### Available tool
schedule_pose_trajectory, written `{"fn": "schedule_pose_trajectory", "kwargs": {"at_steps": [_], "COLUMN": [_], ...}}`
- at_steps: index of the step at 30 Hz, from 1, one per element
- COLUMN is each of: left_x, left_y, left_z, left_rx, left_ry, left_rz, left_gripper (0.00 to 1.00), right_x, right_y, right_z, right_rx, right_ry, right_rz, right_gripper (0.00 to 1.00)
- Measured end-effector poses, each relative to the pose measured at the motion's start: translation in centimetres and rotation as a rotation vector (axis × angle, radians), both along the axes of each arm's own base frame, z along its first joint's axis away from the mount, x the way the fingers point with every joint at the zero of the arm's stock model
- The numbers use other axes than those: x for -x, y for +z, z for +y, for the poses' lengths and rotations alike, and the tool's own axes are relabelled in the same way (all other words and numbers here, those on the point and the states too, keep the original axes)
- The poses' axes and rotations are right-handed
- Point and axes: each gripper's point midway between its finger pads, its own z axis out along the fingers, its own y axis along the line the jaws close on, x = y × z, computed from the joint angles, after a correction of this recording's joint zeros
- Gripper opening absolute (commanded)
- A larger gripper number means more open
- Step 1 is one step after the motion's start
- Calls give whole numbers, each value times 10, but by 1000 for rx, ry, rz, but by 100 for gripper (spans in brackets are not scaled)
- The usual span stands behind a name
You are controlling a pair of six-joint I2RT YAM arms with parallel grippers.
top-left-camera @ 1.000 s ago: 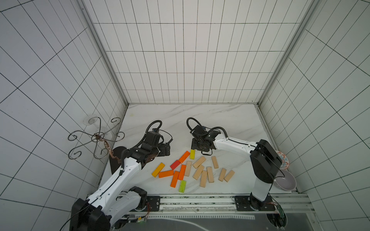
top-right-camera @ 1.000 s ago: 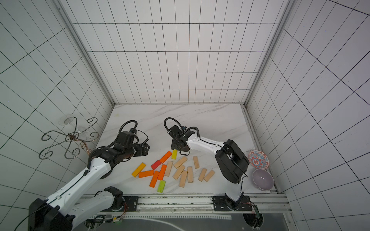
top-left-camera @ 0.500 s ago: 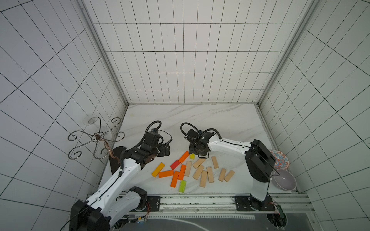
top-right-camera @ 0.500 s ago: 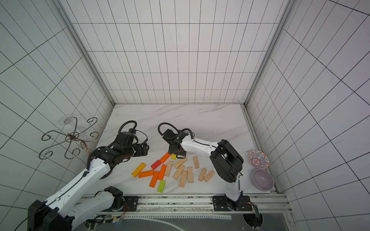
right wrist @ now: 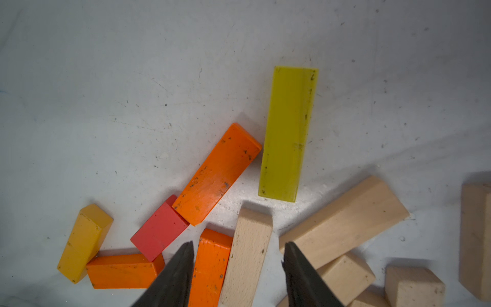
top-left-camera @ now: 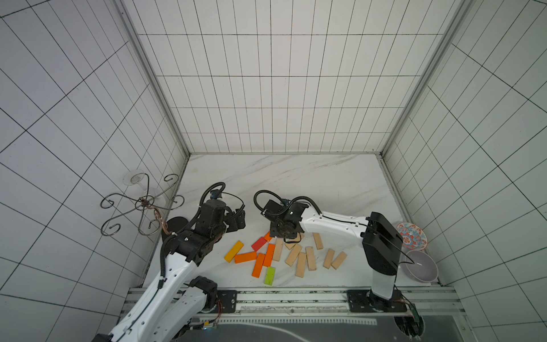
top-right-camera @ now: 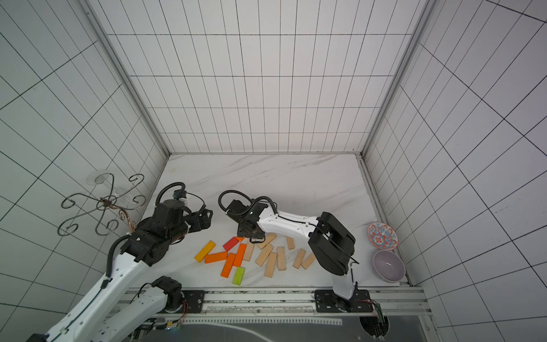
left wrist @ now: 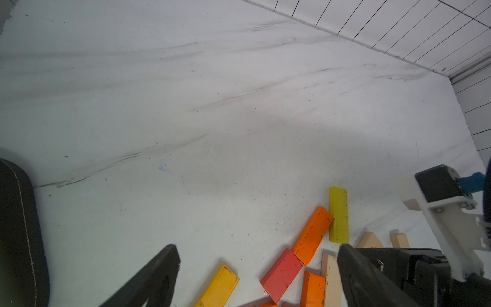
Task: Assemble a giraffe with building blocks
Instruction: Pick up the building block from the center of the board.
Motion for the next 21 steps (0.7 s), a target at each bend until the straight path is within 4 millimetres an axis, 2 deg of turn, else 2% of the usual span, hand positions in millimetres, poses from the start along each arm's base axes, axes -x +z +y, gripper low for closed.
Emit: {"fn": "schedule_pose_trajectory", "kwargs": {"at_steps": [6,12,17,21], "left_x": [4,6,7,10], "left_y": [-2,-3,-4,-6], "left_z": [-2,-3,-4,-9], "left_rx": [12,15,21,42], "left_ry": [-10,-15,-24,-43], "left_rz": [19,27,31,50], "left_gripper": [93,93,92,84], "right_x": [4,11,12,14], "right_y": [17,10,8,5], "right_z": [-8,-20,-22,-24], "right_rx": [-37,-13,-8,0], "right_ry": [-41,-62,-66,-68], "right_rz": [-5,15,20,25], "right_gripper": [56,56,56,56]}}
